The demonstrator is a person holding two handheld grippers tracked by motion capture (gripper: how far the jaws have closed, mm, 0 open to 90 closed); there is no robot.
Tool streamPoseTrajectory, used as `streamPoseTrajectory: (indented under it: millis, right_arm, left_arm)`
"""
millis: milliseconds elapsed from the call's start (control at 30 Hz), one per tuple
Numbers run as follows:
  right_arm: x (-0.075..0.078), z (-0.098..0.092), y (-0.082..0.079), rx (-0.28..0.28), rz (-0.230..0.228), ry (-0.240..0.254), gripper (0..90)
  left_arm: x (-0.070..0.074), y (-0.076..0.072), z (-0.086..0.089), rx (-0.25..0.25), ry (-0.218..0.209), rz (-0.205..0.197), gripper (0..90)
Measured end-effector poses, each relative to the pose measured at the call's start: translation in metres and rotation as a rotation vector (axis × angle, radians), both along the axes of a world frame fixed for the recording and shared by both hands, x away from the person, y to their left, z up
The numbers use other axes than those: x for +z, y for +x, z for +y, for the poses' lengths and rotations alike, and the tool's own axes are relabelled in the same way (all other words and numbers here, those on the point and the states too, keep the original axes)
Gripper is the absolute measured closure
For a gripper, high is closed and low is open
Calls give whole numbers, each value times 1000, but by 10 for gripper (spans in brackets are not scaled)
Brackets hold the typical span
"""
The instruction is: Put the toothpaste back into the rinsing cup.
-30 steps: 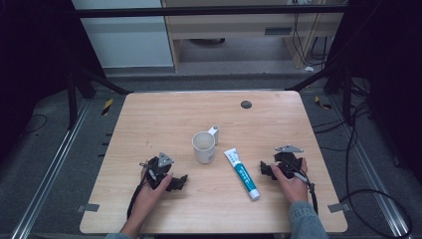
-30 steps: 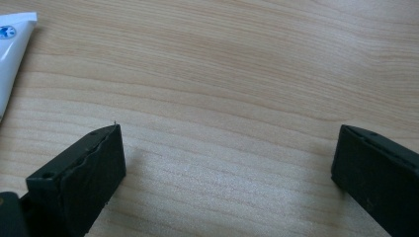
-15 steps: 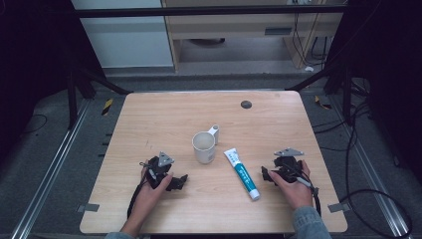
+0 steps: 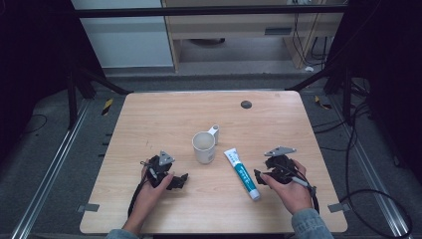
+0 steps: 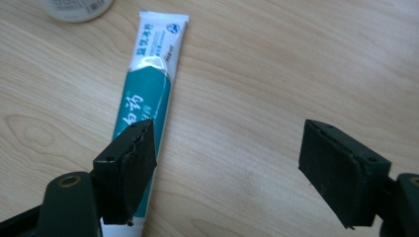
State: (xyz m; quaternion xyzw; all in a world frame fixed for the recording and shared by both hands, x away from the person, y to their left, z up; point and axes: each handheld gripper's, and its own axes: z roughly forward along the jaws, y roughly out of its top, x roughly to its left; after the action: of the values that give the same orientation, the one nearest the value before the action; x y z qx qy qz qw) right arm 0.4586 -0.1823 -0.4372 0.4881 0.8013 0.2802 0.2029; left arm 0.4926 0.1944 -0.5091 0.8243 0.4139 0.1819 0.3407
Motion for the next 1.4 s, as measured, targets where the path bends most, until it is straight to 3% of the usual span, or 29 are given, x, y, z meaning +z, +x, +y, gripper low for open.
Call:
streamPoseTrajectory:
  millis: [133, 267, 533, 800, 1000, 1400]
  right_arm:
    - [16, 7, 8, 17, 8, -12, 239]
    - [22, 18, 16, 40, 35, -37, 257]
    - [16, 30, 30, 73, 101, -22, 328]
    - [20, 34, 35, 72, 138, -19, 320]
    - [17, 32, 36, 48, 134, -30, 310]
    - [14, 42, 41, 68, 150, -1, 424]
  left_arm:
    - [0, 0, 0, -2, 0, 0, 0]
    - [0, 0, 0, -4, 1, 0, 0]
    - [0, 1, 0, -8, 1, 0, 0]
    - [0, 1, 0, -9, -1, 0, 0]
    - [0, 1, 0, -9, 0, 1, 0]
    - [0, 1, 0, -10, 1, 0, 0]
